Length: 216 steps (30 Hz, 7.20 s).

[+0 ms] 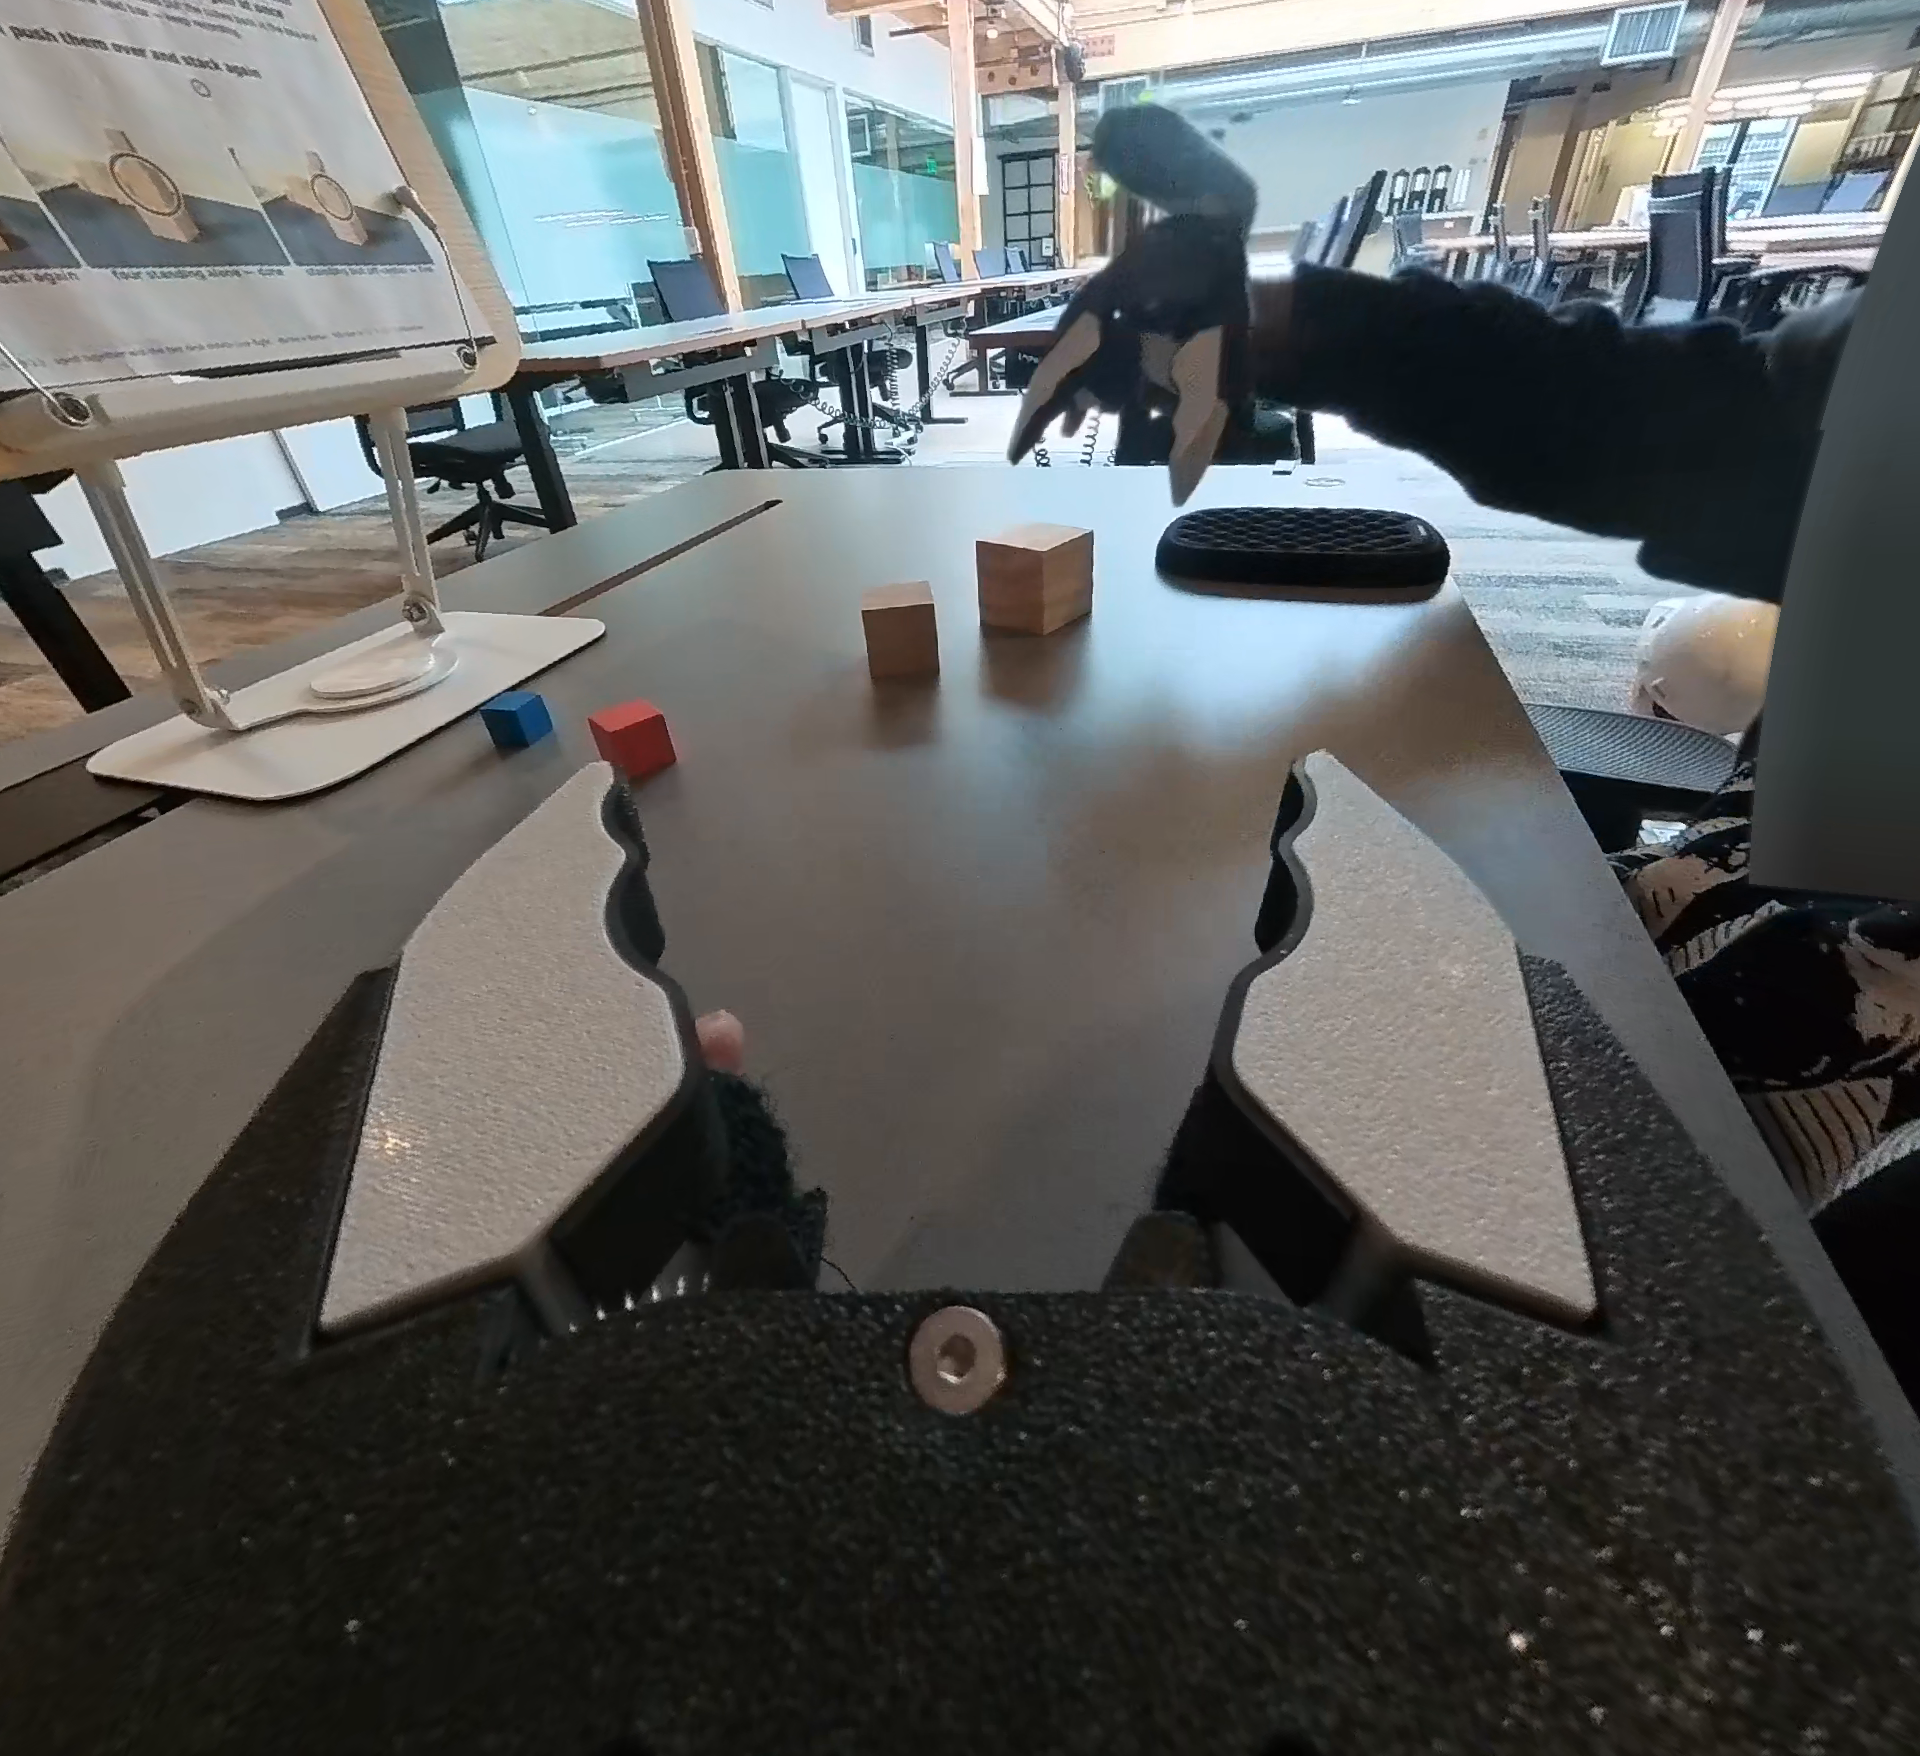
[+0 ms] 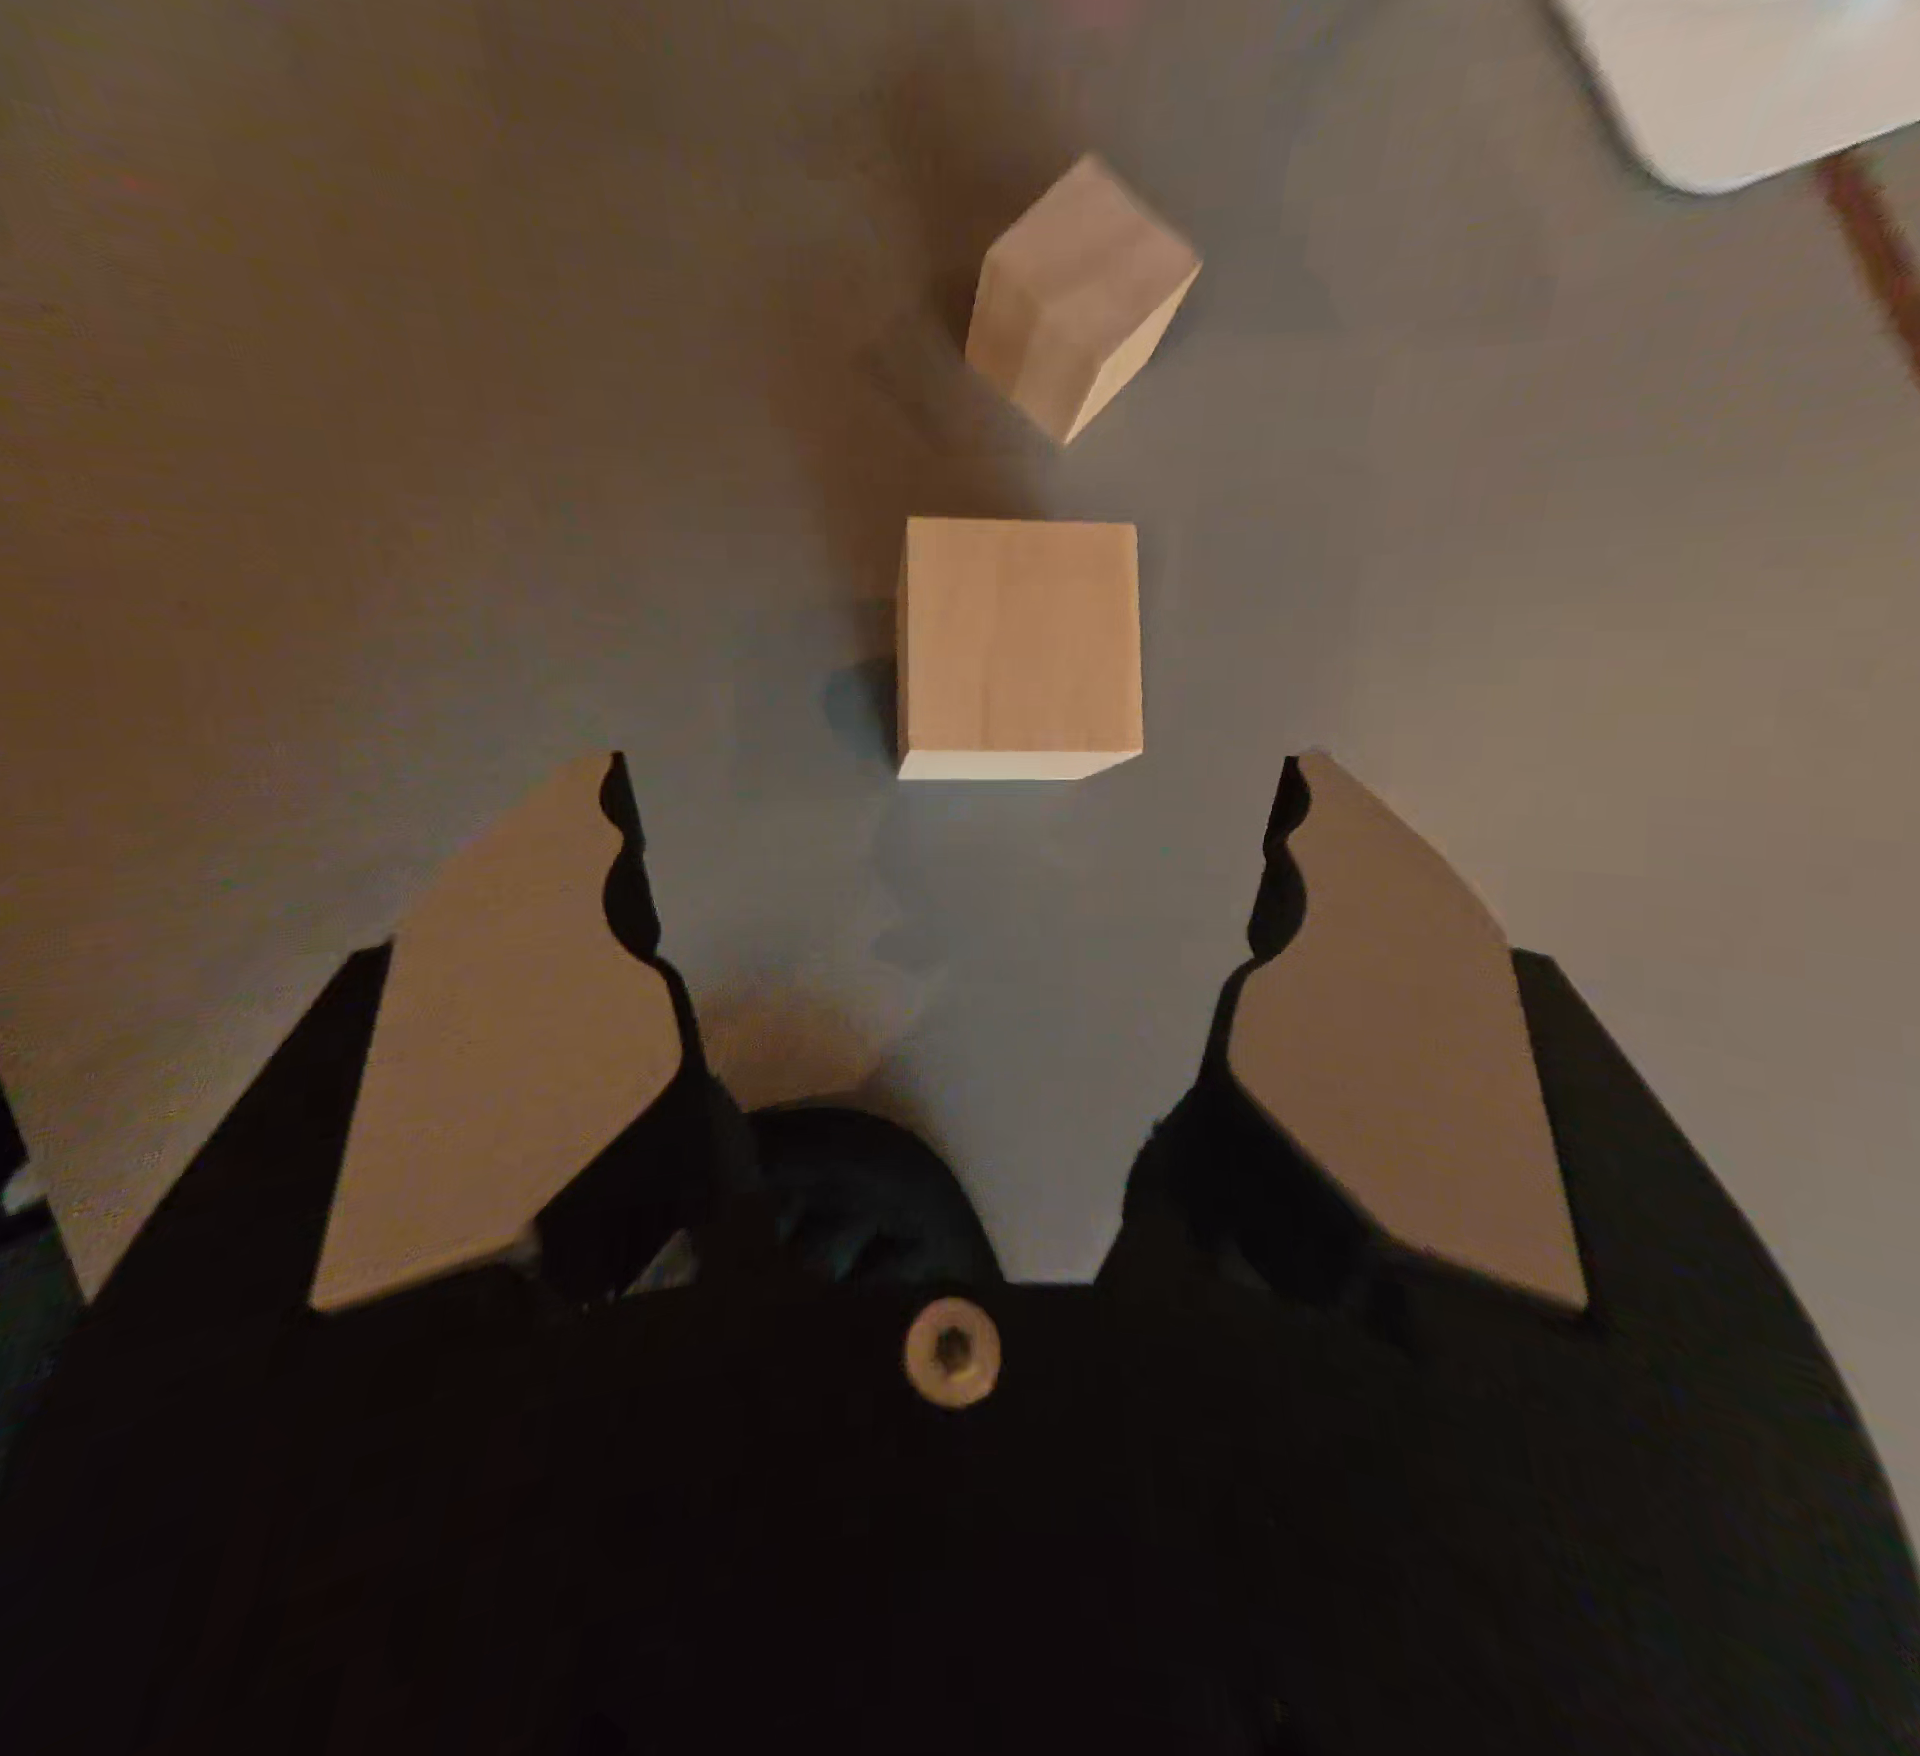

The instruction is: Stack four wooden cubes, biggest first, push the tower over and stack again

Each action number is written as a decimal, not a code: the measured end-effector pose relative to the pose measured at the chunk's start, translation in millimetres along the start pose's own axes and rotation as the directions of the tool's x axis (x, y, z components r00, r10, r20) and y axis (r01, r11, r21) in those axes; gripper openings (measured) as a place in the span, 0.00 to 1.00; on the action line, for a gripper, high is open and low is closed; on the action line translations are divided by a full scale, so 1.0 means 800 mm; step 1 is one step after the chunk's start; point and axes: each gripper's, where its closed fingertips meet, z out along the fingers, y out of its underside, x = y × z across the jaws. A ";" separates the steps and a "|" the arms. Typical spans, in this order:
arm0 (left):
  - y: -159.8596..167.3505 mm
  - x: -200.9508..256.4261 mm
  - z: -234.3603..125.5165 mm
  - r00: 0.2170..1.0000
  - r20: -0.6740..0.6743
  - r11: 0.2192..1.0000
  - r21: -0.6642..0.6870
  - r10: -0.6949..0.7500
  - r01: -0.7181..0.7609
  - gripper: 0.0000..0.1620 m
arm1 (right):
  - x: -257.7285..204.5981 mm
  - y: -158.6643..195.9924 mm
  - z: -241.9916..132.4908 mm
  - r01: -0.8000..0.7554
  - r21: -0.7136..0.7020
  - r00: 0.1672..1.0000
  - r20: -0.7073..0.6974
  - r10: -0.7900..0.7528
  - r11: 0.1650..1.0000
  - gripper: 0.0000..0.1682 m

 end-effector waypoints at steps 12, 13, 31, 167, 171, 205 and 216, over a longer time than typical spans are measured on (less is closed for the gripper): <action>0.001 0.000 0.000 1.000 0.000 1.000 -0.002 -0.005 0.005 0.70 | 0.012 0.013 0.062 0.068 -0.371 0.994 0.104 -0.031 0.926 0.45; 0.001 0.000 0.000 1.000 0.000 1.000 -0.003 -0.006 0.006 0.69 | 0.014 0.013 0.062 0.073 -0.376 0.994 0.098 -0.039 0.924 0.37; 0.004 0.002 0.002 1.000 -0.001 1.000 -0.024 0.007 -0.007 0.70 | -0.089 -0.220 0.096 0.469 -0.157 0.868 0.265 -0.420 0.869 0.35; 0.007 0.004 0.006 0.999 -0.002 0.998 -0.053 0.037 -0.037 0.66 | 0.056 -0.253 0.217 0.005 -0.474 0.997 0.065 0.029 0.881 0.33; 0.007 0.004 0.006 0.999 -0.004 0.998 -0.054 0.036 -0.036 0.66 | 0.066 -0.238 0.246 -0.036 -0.479 0.998 0.029 0.057 0.877 0.33; 0.006 0.003 0.006 0.999 0.009 0.998 -0.049 0.040 -0.039 0.65 | -0.104 -0.304 0.129 0.578 -0.247 0.794 0.388 -0.468 0.777 0.15; 0.006 0.003 0.006 0.999 0.008 0.998 -0.050 0.039 -0.038 0.65 | -0.129 -0.281 0.140 0.607 -0.272 0.774 0.413 -0.479 0.746 0.15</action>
